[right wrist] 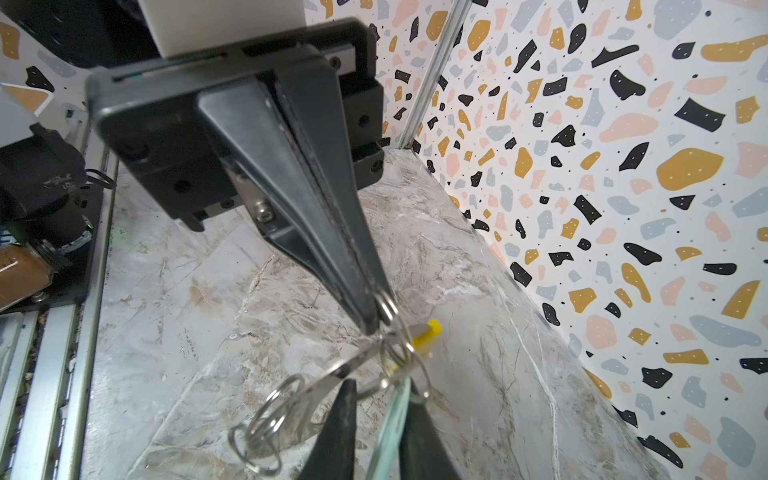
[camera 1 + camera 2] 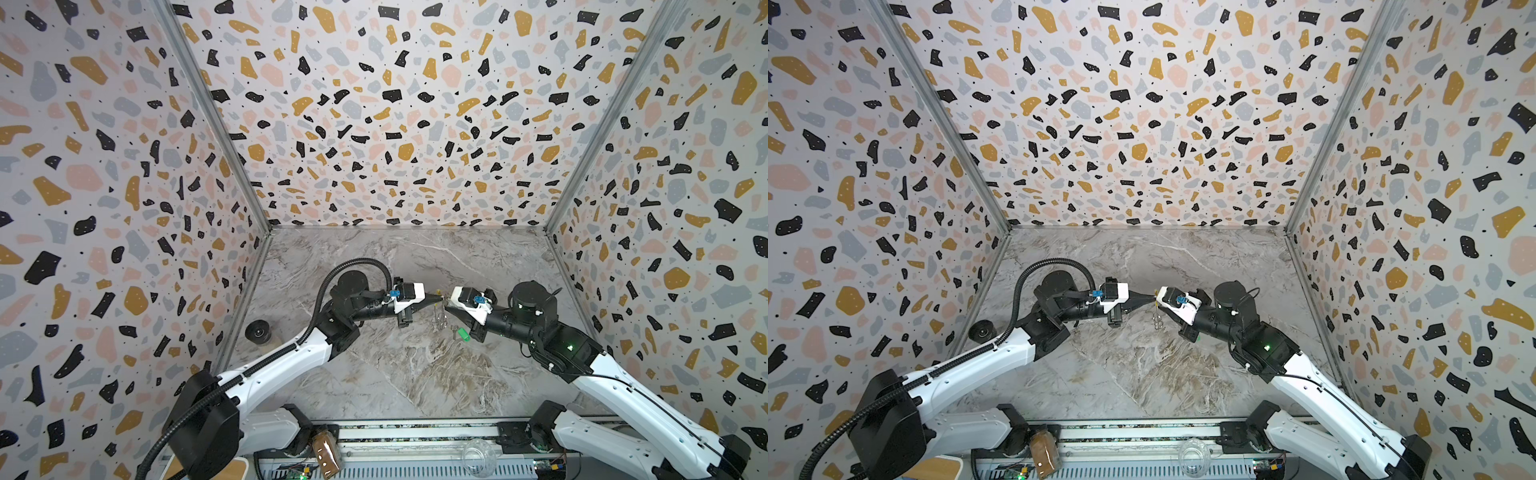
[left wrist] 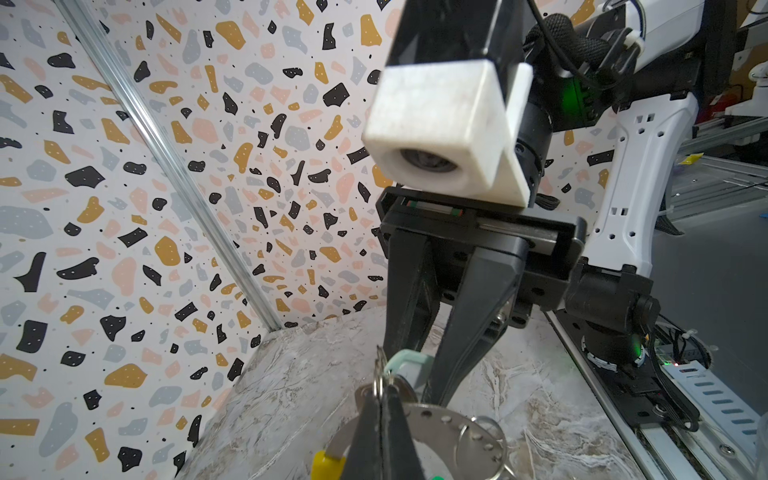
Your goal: Remove the keys from the keyring
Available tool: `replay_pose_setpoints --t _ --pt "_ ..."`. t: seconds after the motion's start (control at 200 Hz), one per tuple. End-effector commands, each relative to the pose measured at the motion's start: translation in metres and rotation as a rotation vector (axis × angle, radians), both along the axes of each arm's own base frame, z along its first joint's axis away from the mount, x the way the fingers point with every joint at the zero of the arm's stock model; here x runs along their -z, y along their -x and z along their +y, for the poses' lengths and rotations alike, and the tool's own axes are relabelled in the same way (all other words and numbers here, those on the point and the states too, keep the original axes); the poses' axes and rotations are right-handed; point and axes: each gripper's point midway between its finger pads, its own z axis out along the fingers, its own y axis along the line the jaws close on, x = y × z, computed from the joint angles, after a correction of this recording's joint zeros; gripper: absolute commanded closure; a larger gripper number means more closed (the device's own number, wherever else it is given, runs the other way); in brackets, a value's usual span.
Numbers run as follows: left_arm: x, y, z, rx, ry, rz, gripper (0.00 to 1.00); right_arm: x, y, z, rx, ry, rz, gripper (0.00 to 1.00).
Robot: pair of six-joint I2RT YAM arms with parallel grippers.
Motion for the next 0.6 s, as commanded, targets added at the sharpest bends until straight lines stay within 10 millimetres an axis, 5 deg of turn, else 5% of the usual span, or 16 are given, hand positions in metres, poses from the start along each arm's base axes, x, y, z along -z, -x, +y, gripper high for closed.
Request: replay_pose_setpoints --t 0.0,0.596 --pt "-0.022 0.006 0.005 0.011 0.057 -0.064 1.00 -0.002 -0.001 0.000 0.005 -0.009 -0.003 0.80" --pt "-0.033 0.001 0.008 -0.023 0.111 -0.056 1.00 0.000 -0.005 -0.005 0.044 -0.002 -0.002 0.95"
